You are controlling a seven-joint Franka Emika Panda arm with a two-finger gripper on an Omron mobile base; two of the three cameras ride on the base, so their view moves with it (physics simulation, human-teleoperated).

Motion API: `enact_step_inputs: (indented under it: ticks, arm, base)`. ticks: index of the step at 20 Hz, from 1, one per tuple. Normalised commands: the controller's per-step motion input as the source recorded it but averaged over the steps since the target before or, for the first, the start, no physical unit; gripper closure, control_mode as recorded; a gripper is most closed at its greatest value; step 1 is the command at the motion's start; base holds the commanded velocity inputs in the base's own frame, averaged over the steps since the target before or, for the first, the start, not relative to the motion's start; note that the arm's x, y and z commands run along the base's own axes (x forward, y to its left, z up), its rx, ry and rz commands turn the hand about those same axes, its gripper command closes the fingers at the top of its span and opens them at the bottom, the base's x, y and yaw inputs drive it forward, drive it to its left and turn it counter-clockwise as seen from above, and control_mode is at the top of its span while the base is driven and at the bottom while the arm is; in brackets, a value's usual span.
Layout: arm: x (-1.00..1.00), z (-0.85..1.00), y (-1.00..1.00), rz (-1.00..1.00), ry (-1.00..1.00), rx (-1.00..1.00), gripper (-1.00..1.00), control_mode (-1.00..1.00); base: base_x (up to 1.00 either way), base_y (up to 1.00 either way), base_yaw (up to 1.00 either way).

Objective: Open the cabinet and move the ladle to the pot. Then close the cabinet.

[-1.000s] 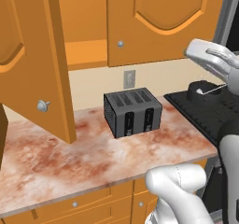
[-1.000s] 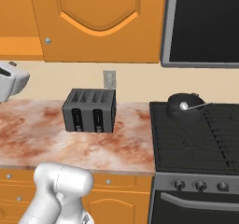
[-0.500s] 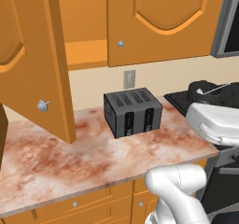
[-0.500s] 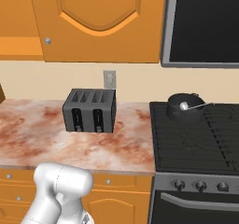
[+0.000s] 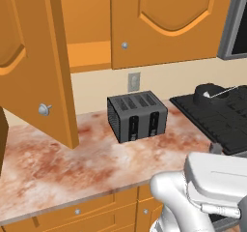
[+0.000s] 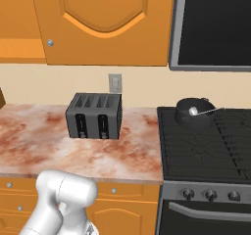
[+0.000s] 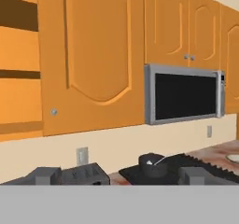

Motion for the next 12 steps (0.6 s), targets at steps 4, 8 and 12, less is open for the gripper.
enact_step_inputs:
  ticks: [4, 8, 12]
  arm:
    - [0.04, -0.31, 0.47, -0.07, -0.04, -0.1, -1.0, -1.0]
    - [0.1, -0.29, 0.51, -0.01, -0.1, -0.08, -1.0, -1.0]
    - [0.23, -0.3, 0.5, 0.0, -0.13, -0.05, -1.0, -1.0]
  base:
    - [0.0, 0.0, 0.0]
    - [0.0, 0.0, 0.0]
    - [0.0, 0.0, 0.0]
